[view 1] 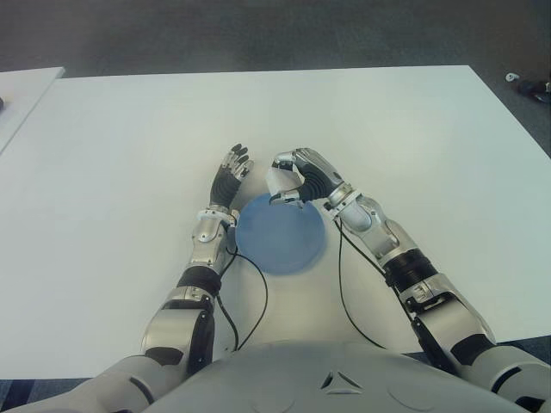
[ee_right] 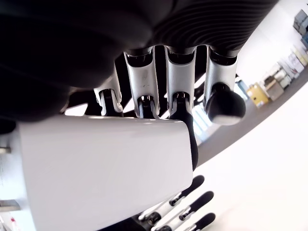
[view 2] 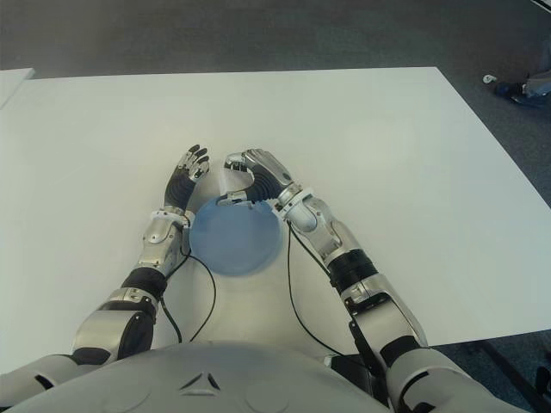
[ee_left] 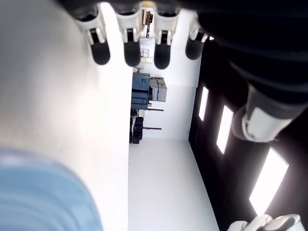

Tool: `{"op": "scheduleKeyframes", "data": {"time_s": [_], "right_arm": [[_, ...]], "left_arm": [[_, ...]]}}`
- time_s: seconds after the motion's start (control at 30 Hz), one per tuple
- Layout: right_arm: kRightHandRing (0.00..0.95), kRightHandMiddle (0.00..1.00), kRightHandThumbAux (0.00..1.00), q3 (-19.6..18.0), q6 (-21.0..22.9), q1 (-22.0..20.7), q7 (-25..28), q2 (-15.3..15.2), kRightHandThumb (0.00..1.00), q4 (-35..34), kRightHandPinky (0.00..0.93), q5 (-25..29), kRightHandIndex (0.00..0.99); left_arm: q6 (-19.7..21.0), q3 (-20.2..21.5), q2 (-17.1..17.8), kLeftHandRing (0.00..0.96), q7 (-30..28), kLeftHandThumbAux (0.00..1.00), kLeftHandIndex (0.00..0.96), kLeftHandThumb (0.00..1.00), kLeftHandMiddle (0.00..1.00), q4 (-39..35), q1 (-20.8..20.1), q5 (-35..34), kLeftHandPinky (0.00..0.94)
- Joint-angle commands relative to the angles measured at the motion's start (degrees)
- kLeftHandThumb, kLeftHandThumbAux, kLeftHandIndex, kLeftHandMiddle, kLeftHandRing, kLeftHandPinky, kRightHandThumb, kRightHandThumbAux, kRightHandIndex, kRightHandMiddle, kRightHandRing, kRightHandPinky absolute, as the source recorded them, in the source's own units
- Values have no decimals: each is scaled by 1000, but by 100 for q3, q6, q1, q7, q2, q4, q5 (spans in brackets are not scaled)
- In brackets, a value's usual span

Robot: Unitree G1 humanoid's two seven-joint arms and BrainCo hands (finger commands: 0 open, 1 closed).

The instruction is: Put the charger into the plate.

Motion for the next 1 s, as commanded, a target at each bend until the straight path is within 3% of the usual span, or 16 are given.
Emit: {"op": "scheduleKeyframes", "data": {"time_s": [0.03, 0.07, 0.13, 0.27, 0.47, 1.0], "right_arm": [[528, 556, 529, 70, -236, -82, -57, -170, 572, 81, 483, -261, 386], [390, 424, 435, 91, -262, -104, -65, -207, 487, 85, 356, -335, 321], [248, 288, 349, 119, -283, -130, -37, -279, 405, 70, 222, -441, 245], [61, 75, 241, 121, -227, -114, 255, -531, 304, -173, 54, -552, 87], [6, 7, 176, 133, -152, -127, 384, -611, 259, -300, 5, -650, 9], [0, 0, 155, 72, -140, -176, 830, -639, 252, -293, 0, -430, 0]], "left_arm": [[239, -27, -6, 130, -24, 524, 99, 0, 128, 108, 194, 37, 168], [231, -26, -8, 134, -16, 527, 105, 0, 132, 104, 198, 39, 168], [216, -23, -10, 137, -14, 531, 111, 0, 135, 100, 204, 39, 167], [135, -29, -5, 136, -27, 543, 115, 0, 135, 99, 222, 49, 161], [-13, -49, 6, 134, -8, 550, 123, 0, 135, 131, 232, 103, 158], [-6, -49, 27, 124, -81, 542, 123, 0, 131, 153, 219, 106, 138]]}}
